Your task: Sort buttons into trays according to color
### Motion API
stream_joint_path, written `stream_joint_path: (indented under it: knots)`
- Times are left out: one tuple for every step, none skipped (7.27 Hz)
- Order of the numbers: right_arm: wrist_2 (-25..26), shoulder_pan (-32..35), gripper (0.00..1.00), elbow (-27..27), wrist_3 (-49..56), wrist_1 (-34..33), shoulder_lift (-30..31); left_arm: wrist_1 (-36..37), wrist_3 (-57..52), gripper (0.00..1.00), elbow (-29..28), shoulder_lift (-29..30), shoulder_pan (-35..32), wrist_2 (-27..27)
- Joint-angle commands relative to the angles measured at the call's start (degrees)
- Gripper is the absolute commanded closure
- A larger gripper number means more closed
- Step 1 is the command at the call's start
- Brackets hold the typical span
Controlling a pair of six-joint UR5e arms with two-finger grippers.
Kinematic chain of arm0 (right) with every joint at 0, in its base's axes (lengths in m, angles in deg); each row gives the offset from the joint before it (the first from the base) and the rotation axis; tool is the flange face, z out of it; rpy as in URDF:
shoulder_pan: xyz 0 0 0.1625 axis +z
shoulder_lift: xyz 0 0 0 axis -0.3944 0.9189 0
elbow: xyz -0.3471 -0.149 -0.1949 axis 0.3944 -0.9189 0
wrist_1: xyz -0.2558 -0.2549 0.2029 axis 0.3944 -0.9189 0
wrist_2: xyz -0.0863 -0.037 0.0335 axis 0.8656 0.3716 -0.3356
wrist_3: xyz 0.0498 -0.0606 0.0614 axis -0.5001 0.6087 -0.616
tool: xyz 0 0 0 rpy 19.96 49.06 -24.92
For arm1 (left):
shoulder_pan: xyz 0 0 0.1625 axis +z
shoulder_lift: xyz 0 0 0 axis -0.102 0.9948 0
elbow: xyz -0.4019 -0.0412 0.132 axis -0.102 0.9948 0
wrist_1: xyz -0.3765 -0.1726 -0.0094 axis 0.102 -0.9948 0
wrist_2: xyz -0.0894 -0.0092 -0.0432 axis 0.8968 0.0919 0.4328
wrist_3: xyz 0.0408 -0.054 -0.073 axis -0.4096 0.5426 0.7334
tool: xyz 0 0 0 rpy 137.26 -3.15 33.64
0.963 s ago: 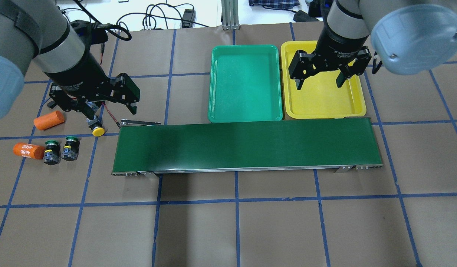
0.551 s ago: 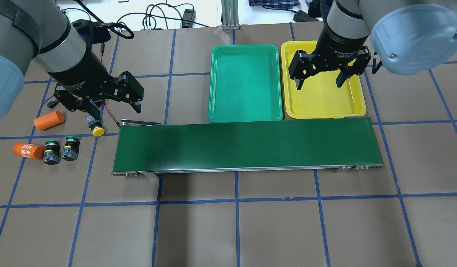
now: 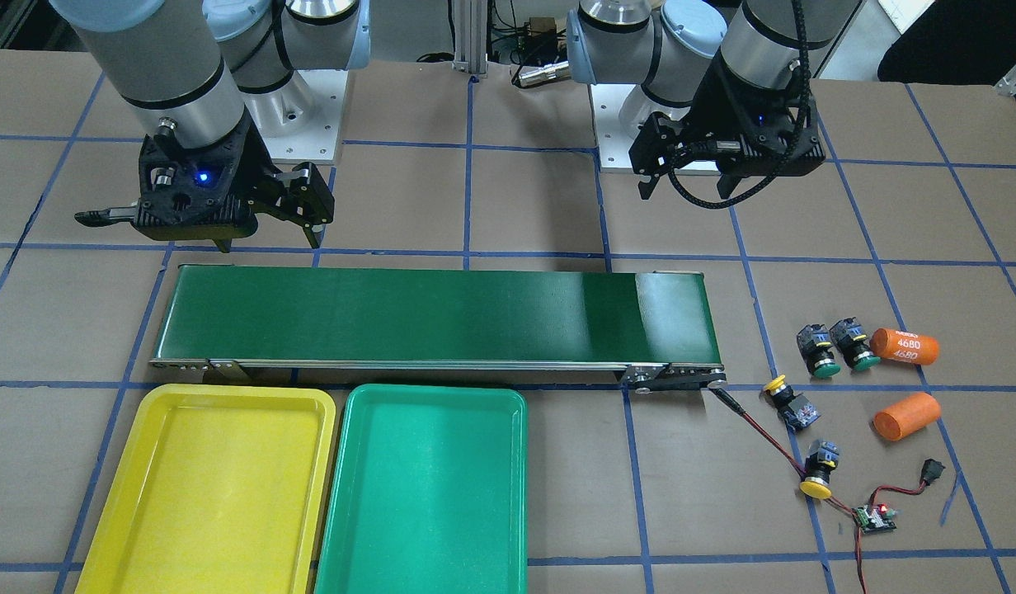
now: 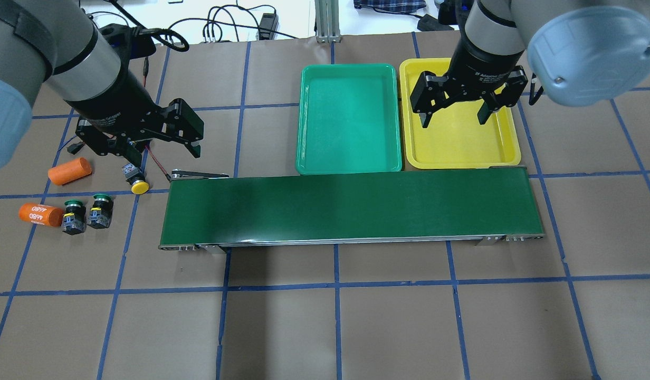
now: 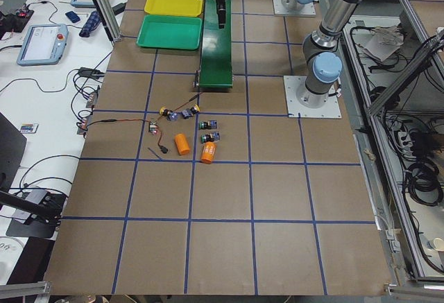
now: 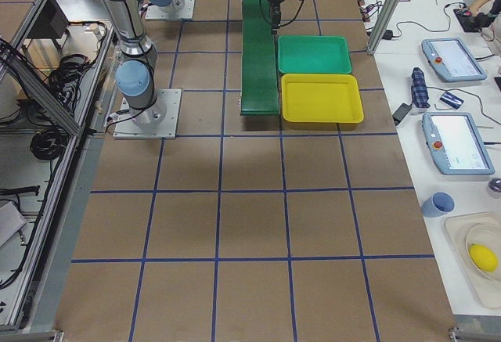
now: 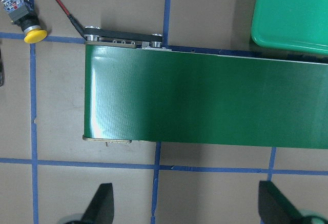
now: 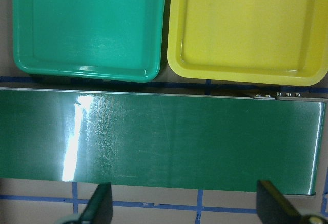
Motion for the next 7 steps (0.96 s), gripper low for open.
stream_joint_path:
  knots:
    - [-0.15,0.00,0.00,0.00,0.01,-0.19,0.00,-0.29,0.02,0.00,0.04,0.27,0.87,-1.01]
    - [-0.15,0.00,0.00,0.00,0.09,-0.19,0.00,-0.12,0.02,0.00,0.04,0.53,3.14,-0.76]
    - [-0.06,0.00,0.00,0.00,0.09,-0.19,0.00,-0.29,-0.07,0.00,0.04,0.27,4.91,-1.02]
    - [-0.15,0.00,0.00,0.00,0.09,-0.28,0.00,-0.46,-0.07,0.00,0.13,0.27,6.32,-1.11]
    - [-0.15,0.00,0.00,0.00,0.18,-0.28,0.00,-0.03,-0.15,0.00,0.04,1.66,9.12,-1.02]
    - [-0.15,0.00,0.00,0.00,0.18,-0.19,0.00,0.67,-2.24,0.00,0.04,3.42,12.19,-0.76]
    - [-0.24,0.00,0.00,0.00,0.18,-0.19,0.00,6.51,-5.22,0.00,0.13,5.35,15.79,-1.02]
